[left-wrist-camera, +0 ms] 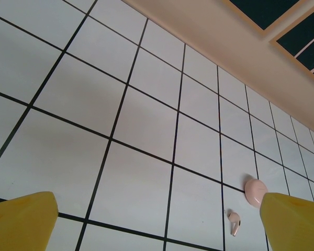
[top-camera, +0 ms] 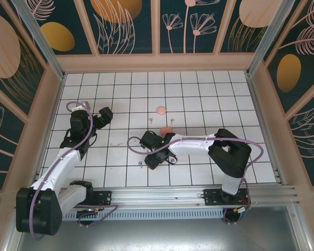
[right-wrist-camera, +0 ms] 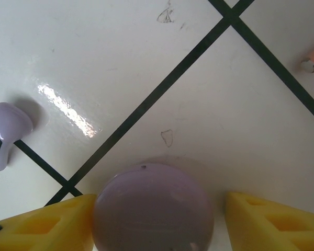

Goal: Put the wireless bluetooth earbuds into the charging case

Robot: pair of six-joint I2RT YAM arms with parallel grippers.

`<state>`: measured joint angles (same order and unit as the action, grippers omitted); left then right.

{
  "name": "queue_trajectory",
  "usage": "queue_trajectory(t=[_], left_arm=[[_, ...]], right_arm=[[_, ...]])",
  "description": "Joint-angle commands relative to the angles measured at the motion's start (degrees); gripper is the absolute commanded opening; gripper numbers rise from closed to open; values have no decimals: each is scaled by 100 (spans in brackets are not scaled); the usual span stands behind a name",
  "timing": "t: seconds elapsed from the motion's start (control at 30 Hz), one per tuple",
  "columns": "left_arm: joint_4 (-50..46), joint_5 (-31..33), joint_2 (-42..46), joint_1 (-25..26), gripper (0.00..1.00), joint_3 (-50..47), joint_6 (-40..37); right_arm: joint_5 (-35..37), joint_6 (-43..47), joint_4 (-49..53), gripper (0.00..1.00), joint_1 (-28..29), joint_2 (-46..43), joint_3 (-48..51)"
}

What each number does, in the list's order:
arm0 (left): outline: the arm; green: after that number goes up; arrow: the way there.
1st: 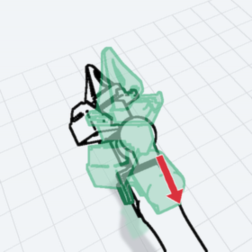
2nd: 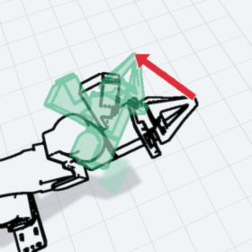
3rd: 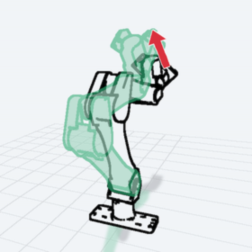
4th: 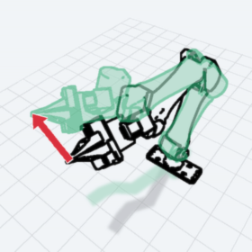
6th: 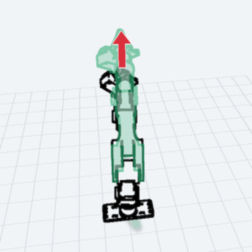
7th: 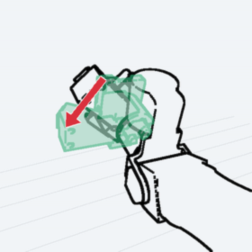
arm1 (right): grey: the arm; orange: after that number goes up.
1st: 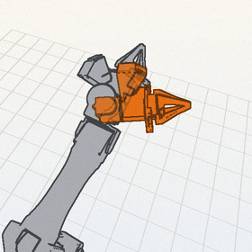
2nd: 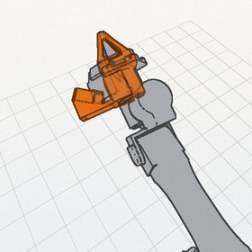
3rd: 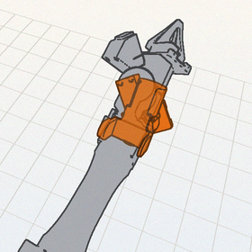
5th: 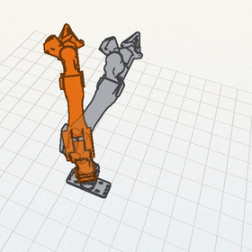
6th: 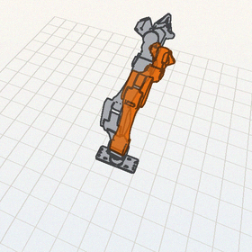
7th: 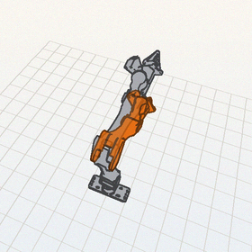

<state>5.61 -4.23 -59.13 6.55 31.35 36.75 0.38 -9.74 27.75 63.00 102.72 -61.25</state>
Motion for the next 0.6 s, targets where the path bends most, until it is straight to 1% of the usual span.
queue_trajectory(t=[0.0,0.07,0.13,0.27,0.43,0.57], left_arm=[[-46,-121,93,13,99,-42,155],[-102,-142,128,15,99,-7,272],[-192,-83,173,18,99,18,483],[-202,-164,319,13,99,-52,903],[613,-564,507,20,99,-557,1308],[1231,-968,460,22,99,-805,1383]], right_arm=[[-119,-59,48,61,37,152,-177],[-110,-90,70,55,37,127,-203],[-103,-140,91,52,37,88,-250],[-26,-390,195,49,7,-124,-427],[-153,-860,259,46,-308,-602,-716],[-295,-1346,95,46,-851,-953,-1071]])
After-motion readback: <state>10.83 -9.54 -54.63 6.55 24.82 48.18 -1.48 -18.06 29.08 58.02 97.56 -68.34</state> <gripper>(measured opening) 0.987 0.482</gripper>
